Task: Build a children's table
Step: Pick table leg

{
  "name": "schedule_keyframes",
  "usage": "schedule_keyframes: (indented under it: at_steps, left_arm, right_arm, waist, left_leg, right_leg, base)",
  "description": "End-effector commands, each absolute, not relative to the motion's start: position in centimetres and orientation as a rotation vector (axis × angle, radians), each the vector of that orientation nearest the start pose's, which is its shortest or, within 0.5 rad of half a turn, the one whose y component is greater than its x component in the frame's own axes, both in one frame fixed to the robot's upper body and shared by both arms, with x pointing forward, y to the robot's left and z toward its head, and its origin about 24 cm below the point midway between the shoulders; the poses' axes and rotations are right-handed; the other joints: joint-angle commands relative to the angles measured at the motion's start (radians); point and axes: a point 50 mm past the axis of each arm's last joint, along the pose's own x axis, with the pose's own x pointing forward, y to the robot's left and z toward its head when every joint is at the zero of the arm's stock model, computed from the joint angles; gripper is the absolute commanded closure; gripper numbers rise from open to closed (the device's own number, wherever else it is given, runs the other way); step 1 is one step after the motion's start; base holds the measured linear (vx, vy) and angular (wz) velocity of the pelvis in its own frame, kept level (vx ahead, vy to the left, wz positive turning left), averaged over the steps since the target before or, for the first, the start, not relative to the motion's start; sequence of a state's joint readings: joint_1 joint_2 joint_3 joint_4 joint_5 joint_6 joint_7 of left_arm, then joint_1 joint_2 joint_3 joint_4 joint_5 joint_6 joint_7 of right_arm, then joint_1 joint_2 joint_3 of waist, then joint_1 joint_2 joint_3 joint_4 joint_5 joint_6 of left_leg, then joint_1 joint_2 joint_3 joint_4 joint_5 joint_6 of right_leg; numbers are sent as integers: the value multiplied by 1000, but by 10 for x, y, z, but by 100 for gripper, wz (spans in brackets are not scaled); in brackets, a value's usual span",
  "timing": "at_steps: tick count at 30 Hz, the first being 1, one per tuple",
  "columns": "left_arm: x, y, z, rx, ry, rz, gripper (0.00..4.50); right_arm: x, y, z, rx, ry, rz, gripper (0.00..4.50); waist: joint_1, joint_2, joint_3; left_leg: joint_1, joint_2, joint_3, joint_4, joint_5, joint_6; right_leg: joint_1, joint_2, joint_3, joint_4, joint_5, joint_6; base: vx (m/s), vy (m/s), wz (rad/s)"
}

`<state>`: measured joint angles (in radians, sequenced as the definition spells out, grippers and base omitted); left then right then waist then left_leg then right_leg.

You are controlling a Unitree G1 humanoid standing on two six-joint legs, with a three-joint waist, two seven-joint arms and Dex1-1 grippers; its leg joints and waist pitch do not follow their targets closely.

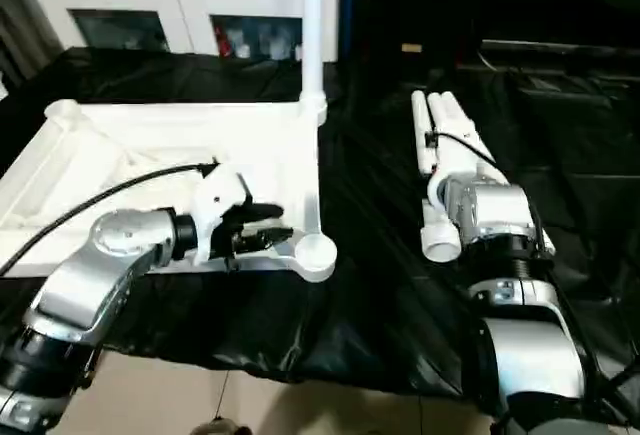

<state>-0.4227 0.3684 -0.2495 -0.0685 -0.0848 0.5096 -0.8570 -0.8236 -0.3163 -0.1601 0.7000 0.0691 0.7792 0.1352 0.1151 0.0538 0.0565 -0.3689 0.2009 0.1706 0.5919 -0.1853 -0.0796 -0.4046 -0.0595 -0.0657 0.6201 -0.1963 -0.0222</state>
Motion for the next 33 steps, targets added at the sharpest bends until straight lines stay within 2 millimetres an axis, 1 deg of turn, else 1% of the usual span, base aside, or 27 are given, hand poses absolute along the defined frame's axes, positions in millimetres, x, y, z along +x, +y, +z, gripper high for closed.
schedule_keyframes:
  at_steps: [1,2,4,5,7,8,9,10,11,12,13,14,15,16,17,19,20,21,25,26,27,30,31,32,33]
  left_arm:
    - [288,107,106,345,244,-1072,219]
    - [288,107,106,345,244,-1072,212]
    - [288,108,106,363,242,-1059,195]
    - [289,109,106,374,239,-1048,189]
    - [290,110,106,388,236,-1035,177]
    - [290,110,107,388,236,-1035,167]
    - [290,110,107,388,237,-1036,167]
    - [290,111,108,392,236,-1037,151]
    - [290,111,108,395,236,-1037,143]
    - [289,111,108,396,237,-1039,143]
    - [288,111,109,398,239,-1047,139]
    - [288,111,110,400,241,-1052,138]
    - [287,111,110,400,243,-1059,138]
    - [286,111,111,402,246,-1067,138]
    - [285,111,111,406,248,-1072,138]
    - [283,112,113,406,253,-1087,138]
    - [283,112,113,408,254,-1090,138]
    - [283,112,113,408,254,-1090,138]
    - [285,114,115,413,245,-1082,138]
    - [285,114,116,413,245,-1081,138]
    - [285,114,116,413,244,-1080,138]
    - [290,113,120,386,208,-1049,138]
    - [291,113,121,380,204,-1045,138]
    - [294,111,122,353,187,-1031,138]
    - [294,111,122,348,185,-1029,138]
  right_arm:
    - [375,-215,96,-27,633,-39,160]
    - [375,-215,96,-27,633,-39,152]
    - [375,-214,94,-35,666,-26,133]
    - [375,-213,92,-30,694,-18,124]
    - [373,-212,89,-19,747,-14,118]
    - [371,-212,85,-3,793,-15,118]
    - [371,-212,84,1,804,-15,118]
    - [370,-213,82,6,814,-18,118]
    - [370,-213,81,8,820,-21,136]
    - [370,-213,81,10,822,-21,136]
    - [369,-214,79,19,834,-24,146]
    - [369,-215,78,24,842,-29,164]
    - [369,-215,77,28,849,-27,164]
    - [368,-215,76,32,856,-27,173]
    - [368,-216,76,40,863,-28,192]
    - [368,-218,73,47,876,-28,198]
    - [368,-218,73,48,878,-27,213]
    - [368,-218,73,48,878,-27,213]
    - [369,-219,75,79,864,-32,252]
    - [369,-219,75,84,861,-34,255]
    - [369,-219,75,85,860,-35,255]
    - [373,-223,82,130,799,-48,262]
    - [373,-223,83,136,791,-48,263]
    - [374,-224,86,162,753,-48,263]
    - [374,-224,87,166,747,-48,263]
  waist:
    - [4,-25,-76]
    - [4,-25,-75]
    - [4,-28,-75]
    - [3,-27,-75]
    - [3,-29,-74]
    - [4,-28,-74]
    - [4,-27,-74]
    - [4,-31,-73]
    - [5,-30,-74]
    - [5,-30,-75]
    - [5,-33,-76]
    - [6,-34,-75]
    - [6,-32,-74]
    - [6,-33,-74]
    - [7,-34,-74]
    - [7,-34,-73]
    - [7,-34,-73]
    - [7,-33,-73]
    - [9,-34,-74]
    - [9,-31,-74]
    - [9,-33,-73]
    - [9,-17,-75]
    - [8,-23,-75]
    - [7,-22,-75]
    - [10,-11,-76]
  left_leg:
    - [3,15,0,-53,-50,15]
    - [2,14,0,-53,-53,14]
    - [2,14,0,-53,-55,12]
    - [3,14,-1,-54,-58,11]
    - [3,14,0,-53,-62,9]
    - [2,13,0,-53,-62,6]
    - [2,14,-1,-53,-66,4]
    - [2,14,-1,-54,-71,1]
    - [3,14,-1,-53,-71,-1]
    - [3,15,0,-53,-69,-2]
    - [2,15,0,-52,-65,-3]
    - [2,16,-1,-52,-64,-2]
    - [3,15,-1,-52,-69,-3]
    - [3,15,0,-52,-72,-3]
    - [3,15,-1,-53,-76,-4]
    - [4,15,0,-53,-87,-9]
    - [4,16,-1,-53,-88,-11]
    - [3,15,-1,-53,-86,-11]
    - [2,14,-1,-52,-88,-11]
    - [3,14,-1,-51,-91,-13]
    - [2,14,0,-51,-92,-13]
    - [4,14,-2,-49,-105,-22]
    - [4,14,-1,-49,-114,-24]
    - [3,14,-2,-49,-110,-23]
    - [3,13,-3,-48,-108,-25]
  right_leg:
    - [61,-71,46,-55,-66,-196]
    - [61,-71,47,-57,-74,-194]
    - [62,-71,47,-57,-82,-187]
    - [62,-70,46,-56,-88,-189]
    - [61,-69,46,-57,-91,-189]
    - [62,-69,46,-56,-92,-187]
    - [61,-70,46,-57,-98,-188]
    - [62,-71,46,-57,-105,-185]
    - [61,-71,46,-57,-106,-185]
    - [61,-71,46,-56,-97,-188]
    - [62,-71,46,-55,-88,-189]
    - [61,-72,46,-53,-85,-190]
    - [59,-71,46,-54,-92,-193]
    - [59,-71,46,-55,-96,-192]
    - [60,-72,45,-54,-100,-193]
    - [58,-72,45,-55,-114,-194]
    - [59,-72,45,-55,-114,-194]
    - [59,-71,45,-55,-111,-193]
    - [59,-71,45,-54,-105,-191]
    - [59,-71,45,-54,-108,-192]
    - [59,-70,45,-55,-109,-192]
    - [57,-70,45,-54,-99,-196]
    - [58,-69,44,-55,-96,-198]
    - [59,-67,44,-54,-85,-201]
    - [59,-68,44,-52,-79,-201]
  base:
    - [0,0,0]
    - [0,0,0]
    - [0,0,0]
    - [0,0,0]
    - [0,0,0]
    - [0,0,0]
    - [0,0,0]
    - [0,0,0]
    - [0,0,0]
    - [0,0,0]
    - [0,0,0]
    - [0,0,0]
    - [0,0,0]
    - [0,0,0]
    - [0,0,0]
    - [0,0,0]
    - [0,0,0]
    - [0,0,0]
    - [0,0,0]
    - [0,0,0]
    - [0,0,0]
    - [0,0,0]
    - [0,0,0]
    - [0,0,0]
    - [0,0,0]
